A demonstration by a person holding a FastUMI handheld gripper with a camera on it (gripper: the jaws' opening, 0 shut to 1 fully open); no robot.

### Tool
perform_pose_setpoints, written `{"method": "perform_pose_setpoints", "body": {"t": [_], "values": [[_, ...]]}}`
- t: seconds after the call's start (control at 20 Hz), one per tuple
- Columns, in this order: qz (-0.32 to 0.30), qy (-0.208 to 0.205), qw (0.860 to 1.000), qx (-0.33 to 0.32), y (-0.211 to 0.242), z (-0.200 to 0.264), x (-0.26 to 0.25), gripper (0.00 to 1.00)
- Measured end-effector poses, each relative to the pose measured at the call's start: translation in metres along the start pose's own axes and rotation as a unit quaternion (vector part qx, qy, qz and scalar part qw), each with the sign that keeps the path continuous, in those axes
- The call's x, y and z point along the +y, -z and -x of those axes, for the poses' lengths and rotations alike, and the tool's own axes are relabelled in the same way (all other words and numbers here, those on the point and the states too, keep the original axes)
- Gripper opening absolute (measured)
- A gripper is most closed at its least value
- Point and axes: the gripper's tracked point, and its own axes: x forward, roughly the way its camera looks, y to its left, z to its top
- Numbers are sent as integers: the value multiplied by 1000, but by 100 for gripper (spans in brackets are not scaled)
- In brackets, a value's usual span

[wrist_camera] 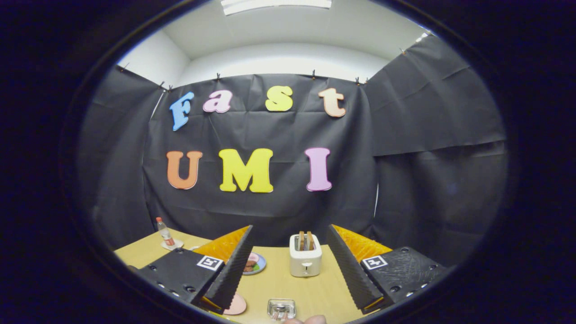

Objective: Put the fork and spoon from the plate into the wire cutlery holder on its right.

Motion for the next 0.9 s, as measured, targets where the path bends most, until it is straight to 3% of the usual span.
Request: {"method": "perform_pose_setpoints", "body": {"t": [0.9], "values": [[-19,-12,1000,5,5,6,-4,96]]}}
